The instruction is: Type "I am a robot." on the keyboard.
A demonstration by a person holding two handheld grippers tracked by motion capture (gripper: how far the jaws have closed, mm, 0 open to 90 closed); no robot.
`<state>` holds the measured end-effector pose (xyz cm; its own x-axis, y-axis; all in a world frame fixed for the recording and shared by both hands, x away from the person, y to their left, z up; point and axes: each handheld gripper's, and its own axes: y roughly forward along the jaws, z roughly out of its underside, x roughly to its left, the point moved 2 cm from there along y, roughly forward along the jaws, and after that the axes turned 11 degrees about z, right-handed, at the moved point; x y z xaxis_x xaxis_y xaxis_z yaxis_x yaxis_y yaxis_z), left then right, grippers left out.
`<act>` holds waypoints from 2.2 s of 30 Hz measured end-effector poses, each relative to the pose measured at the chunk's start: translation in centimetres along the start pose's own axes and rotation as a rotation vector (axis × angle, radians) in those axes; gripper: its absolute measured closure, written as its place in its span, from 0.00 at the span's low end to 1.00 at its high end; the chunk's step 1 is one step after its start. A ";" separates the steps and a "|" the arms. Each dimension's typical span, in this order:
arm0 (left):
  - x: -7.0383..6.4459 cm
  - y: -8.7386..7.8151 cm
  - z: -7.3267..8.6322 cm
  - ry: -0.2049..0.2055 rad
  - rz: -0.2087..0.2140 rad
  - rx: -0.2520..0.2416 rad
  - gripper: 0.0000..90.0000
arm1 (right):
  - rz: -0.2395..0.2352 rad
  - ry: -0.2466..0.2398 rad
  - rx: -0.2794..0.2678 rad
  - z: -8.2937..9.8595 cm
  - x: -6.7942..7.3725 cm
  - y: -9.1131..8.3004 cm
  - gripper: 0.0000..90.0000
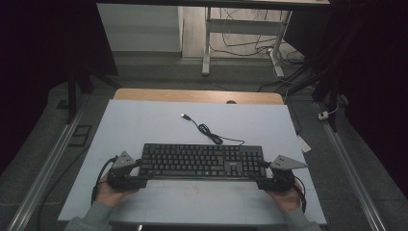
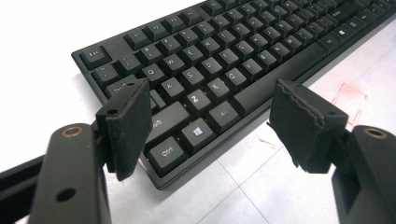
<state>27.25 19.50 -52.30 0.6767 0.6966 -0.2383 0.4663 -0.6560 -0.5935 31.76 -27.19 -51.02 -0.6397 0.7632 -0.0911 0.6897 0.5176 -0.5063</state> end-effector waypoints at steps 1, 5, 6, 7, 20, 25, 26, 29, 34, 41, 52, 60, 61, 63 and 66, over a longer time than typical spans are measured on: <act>0.0 0.0 0.0 -0.001 -0.001 0.000 0.33 | -0.002 0.004 -0.005 0.0 0.1 0.0 0.39; 0.0 0.1 -0.1 0.002 -0.003 0.002 0.33 | -0.006 0.006 -0.010 -0.3 0.3 0.1 0.40; 0.0 0.1 -0.1 0.003 -0.004 0.001 0.33 | -0.008 0.005 -0.009 -0.5 0.4 0.2 0.40; 0.0 0.1 -0.2 0.002 -0.003 0.002 0.33 | -0.008 0.005 -0.009 -0.5 0.4 0.2 0.40; 0.4 0.4 -0.5 -0.008 -0.020 -0.006 0.42 | -0.044 -0.001 -0.007 -1.8 1.7 1.4 0.40; 0.5 0.5 -0.6 -0.007 -0.023 -0.006 0.48 | -0.058 -0.004 -0.004 -2.4 2.3 2.0 0.41; 0.5 0.5 -0.6 -0.004 -0.023 -0.004 0.49 | -0.062 -0.008 0.000 -2.5 2.4 2.1 0.41; 0.5 0.6 -0.7 0.001 -0.023 -0.003 0.55 | -0.070 -0.011 0.006 -2.8 2.8 2.5 0.42; 0.6 0.6 -0.7 0.004 -0.024 -0.002 0.68 | -0.078 -0.023 0.014 -3.2 3.4 3.0 0.44; 0.7 0.8 -0.7 0.008 -0.027 0.012 0.86 | -0.090 -0.024 0.018 -4.0 4.2 3.7 0.49; 0.6 0.9 -0.7 0.020 -0.023 0.022 0.98 | -0.142 -0.029 0.034 -5.1 5.3 5.1 0.86; 0.7 1.0 -0.6 0.021 -0.023 0.025 0.98 | -0.154 -0.062 0.025 -6.1 6.4 6.2 1.00; 0.7 1.0 -0.6 0.020 -0.023 0.025 0.98 | -0.153 -0.066 0.030 -6.2 6.5 6.4 1.00; 0.7 1.0 -0.6 0.020 -0.025 0.025 0.98 | -0.152 -0.069 0.035 -6.4 6.8 6.8 1.00; 0.7 1.0 -0.6 0.022 -0.026 0.027 0.98 | -0.152 -0.076 0.036 -6.8 7.2 7.5 1.00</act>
<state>28.56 19.19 -52.59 0.6770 0.7068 -0.2055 0.4689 -0.6293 -0.6198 34.58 -15.19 -49.64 -0.7607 0.6448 -0.0747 0.5709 0.6097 -0.5498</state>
